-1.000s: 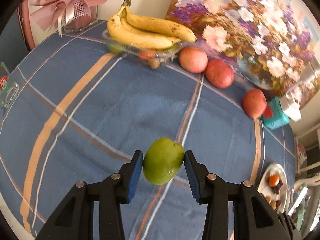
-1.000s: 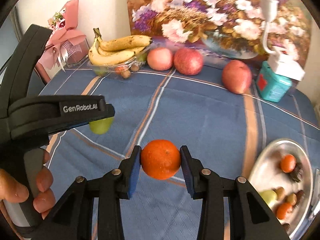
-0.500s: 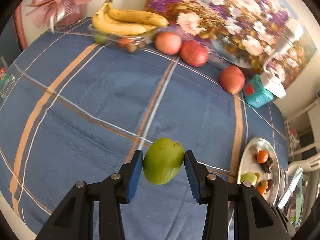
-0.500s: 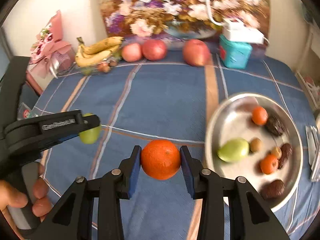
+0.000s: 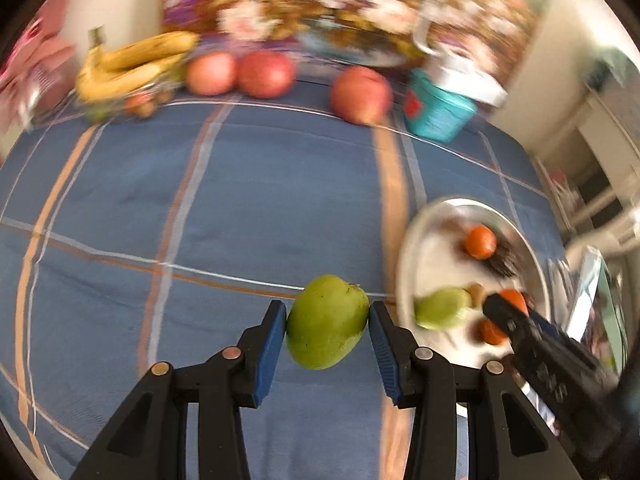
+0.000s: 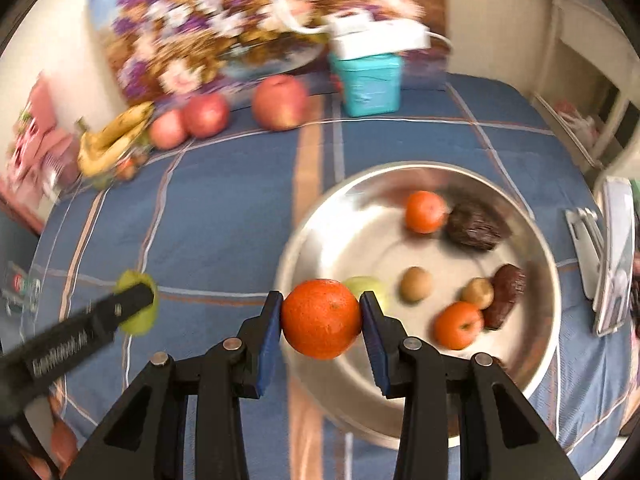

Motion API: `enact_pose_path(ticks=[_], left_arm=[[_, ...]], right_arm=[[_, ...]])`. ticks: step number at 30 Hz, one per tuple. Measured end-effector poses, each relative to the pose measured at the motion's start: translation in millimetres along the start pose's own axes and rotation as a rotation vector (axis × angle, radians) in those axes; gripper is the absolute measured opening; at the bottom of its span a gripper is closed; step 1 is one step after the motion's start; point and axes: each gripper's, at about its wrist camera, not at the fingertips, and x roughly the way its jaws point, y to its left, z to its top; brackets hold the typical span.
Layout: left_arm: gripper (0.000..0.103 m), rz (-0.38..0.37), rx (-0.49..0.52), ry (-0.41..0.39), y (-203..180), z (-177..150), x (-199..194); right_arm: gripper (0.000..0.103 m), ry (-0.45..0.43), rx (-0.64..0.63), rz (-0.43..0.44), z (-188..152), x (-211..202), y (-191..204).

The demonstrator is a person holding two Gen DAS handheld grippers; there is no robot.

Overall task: Organize fruits
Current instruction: 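Release the mango into the plate with the left tool while the right tool releases the tangerine there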

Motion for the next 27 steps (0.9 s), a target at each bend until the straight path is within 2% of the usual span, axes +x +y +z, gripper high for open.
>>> enact_pose_path(ticks=[6, 9, 16, 18, 19, 20, 21, 22, 25, 27], left_arm=[[0.046, -0.074, 0.152, 0.020, -57.0, -9.0, 9.1], [0.046, -0.083, 0.215, 0.023, -78.1, -12.8, 14.9], [0.047, -0.095, 0.240, 0.040, -85.1, -15.5, 22.0], [0.048, -0.095, 0.243, 0.025, -84.9, -14.2, 19.5], [0.050, -0.094, 0.245, 0.020, -84.3, -14.9, 18.6], [0.056, -0.085, 0.244, 0.009, -82.8, -14.3, 16.5], [0.059, -0.071, 0.243, 0.003, -80.9, -14.3, 15.0], [0.059, -0.058, 0.244, 0.001, -79.7, -13.6, 16.1], [0.061, 0.042, 0.229, 0.005, -68.7, -11.3, 19.0], [0.064, 0.104, 0.170, 0.013, -51.8, -7.4, 21.1]], right_arm=[[0.041, 0.011, 0.137, -0.063, 3.2, 0.9, -49.6], [0.041, 0.013, 0.190, -0.078, 4.1, 0.1, -69.0], [0.041, 0.033, 0.221, -0.075, 0.7, 0.0, -81.9], [0.046, 0.036, 0.226, -0.063, 0.4, 1.3, -81.6], [0.056, 0.036, 0.228, -0.054, 1.4, 2.7, -82.1], [0.061, 0.036, 0.229, -0.052, 1.5, 2.8, -81.5], [0.061, 0.034, 0.225, -0.051, 1.6, 2.1, -80.7], [0.061, 0.032, 0.222, -0.054, 1.9, 2.8, -79.0], [0.062, 0.032, 0.219, -0.060, 1.4, 2.1, -78.0], [0.064, 0.034, 0.219, -0.059, 1.0, 2.0, -77.6]])
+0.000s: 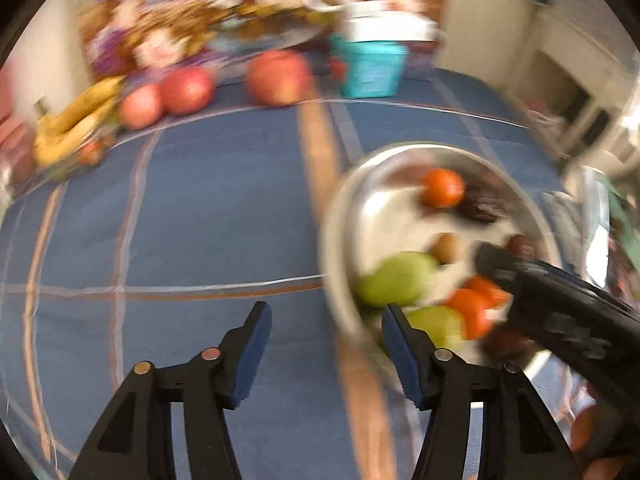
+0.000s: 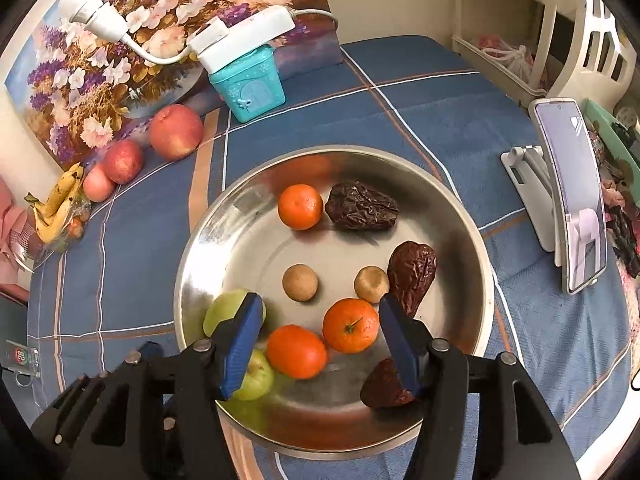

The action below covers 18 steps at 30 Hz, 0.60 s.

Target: Organize fruits

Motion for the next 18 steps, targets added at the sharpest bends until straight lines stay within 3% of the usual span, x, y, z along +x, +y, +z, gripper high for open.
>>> enact_pose_path(ticks=[7, 11, 18], left_arm=[[0.082, 0.104, -0.150, -0.024, 52.5, 1.7, -2.3], [0.103, 0.165, -0.202, -0.015, 74.1, -6.1, -1.6], [0.103, 0.251, -0.207, -0.053, 89.6, -23.2, -10.2]], right_arm=[[0.068, 0.002, -0.028, 0.001, -3.1, 1.0, 7.9], [0.068, 0.006, -0.069, -0.001, -7.6, 3.2, 18.0], [0.071, 0.005, -0.148, -0.007, -20.8, 5.2, 41.5]])
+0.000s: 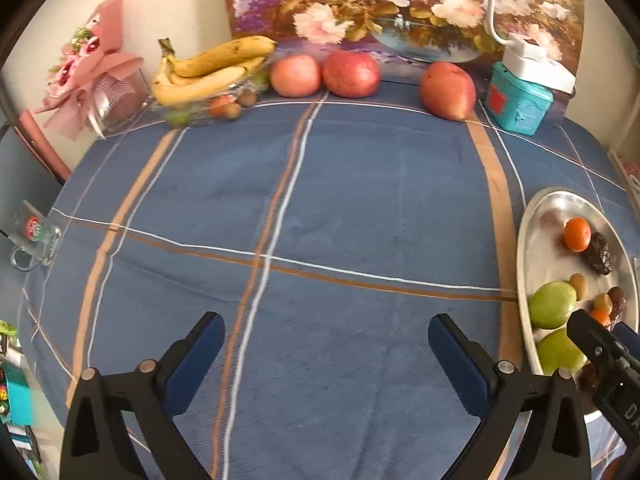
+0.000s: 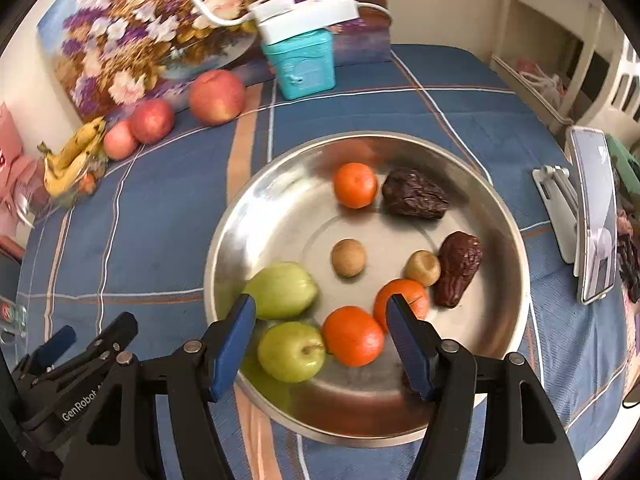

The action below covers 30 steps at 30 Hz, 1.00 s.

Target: Organize fruits

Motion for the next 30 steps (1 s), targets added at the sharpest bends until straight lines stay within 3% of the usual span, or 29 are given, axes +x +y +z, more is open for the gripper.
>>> enact_pose_path(ticks=[2, 10, 14, 17, 21, 30], left_arm=[[0.103, 0.006, -0.004, -0.007, 3.8, -0.6, -0.7], [0.103, -0.007, -0.026, -0.020, 22.3, -15.6, -14.9], [0.103, -0.003, -0.030, -0.016, 28.5, -22.3, -19.4], [0.103, -0.008, -0.024, -0.021, 31.0, -27.7, -25.4], [0.103, 0.040, 0.022, -0.027, 28.6, -35.8, -32.5], [0.103, 0.068, 0.039, -0.012, 27.2, -38.7, -36.4]], right_arm=[[0.083, -0.005, -0.016, -0.004, -4.0, 0.1, 7.0], [0.084, -0.015, -0.054, 0.022, -23.2, -6.5, 24.5], [0.099, -0.027, -0.053, 0.005, -33.8, -13.1, 25.3], [0.099, -0.042, -0.061, -0.011, -42.1, -19.5, 26.3], [0.099, -0.059, -0.081, -0.025, -51.7, -26.6, 27.6], [0.099, -0.034, -0.092, -0.020, -56.2, -26.9, 28.6]])
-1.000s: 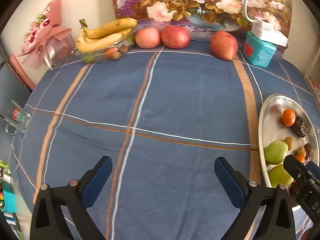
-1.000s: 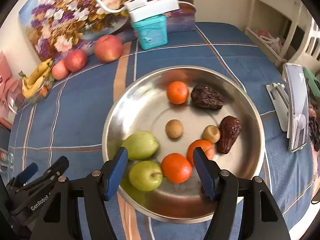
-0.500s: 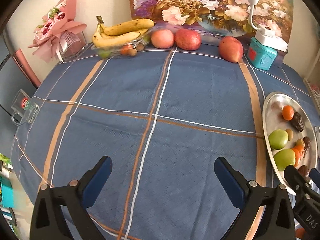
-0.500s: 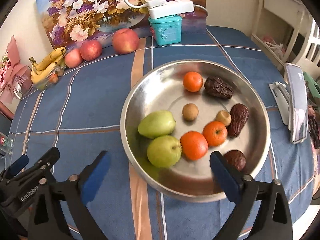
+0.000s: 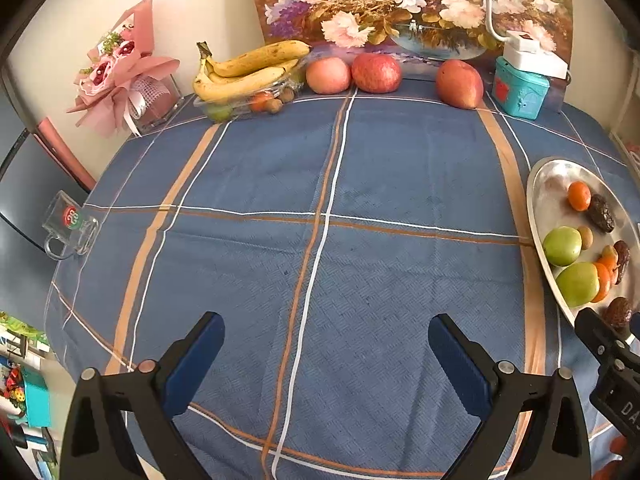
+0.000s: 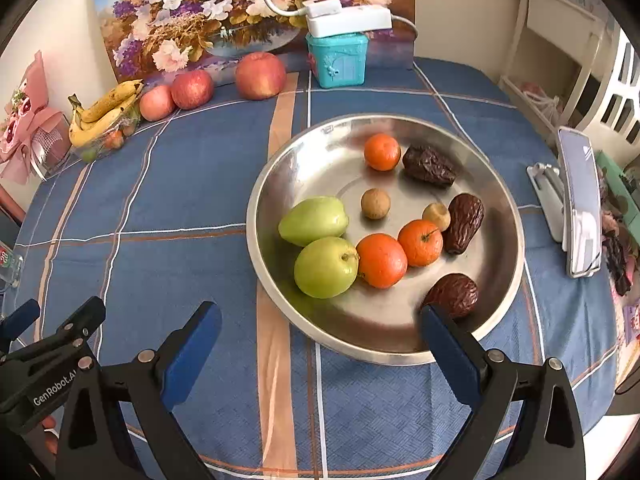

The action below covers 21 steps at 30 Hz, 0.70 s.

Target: Organize fruits

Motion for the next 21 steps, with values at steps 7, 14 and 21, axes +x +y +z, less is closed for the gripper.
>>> enact_pose_path(ticks=[7, 14, 21], left_arm=[[0.103, 0.010, 0.022, 0.038, -6.6, -2.6, 2.2], [0.103, 0.023, 0.008, 0.047, -3.0, -2.1, 1.8], [0.103, 0.013, -0.008, 0.043, 1.5, -1.0, 0.1]], right_arm=[[0.099, 0.013, 0.013, -0.014, -0.9, 2.8, -3.4], [0.099, 0.020, -0.008, -0.017, -1.1, 3.1, 0.4], [0.099, 0.016, -0.028, -0.015, -0.7, 1.7, 3.5]])
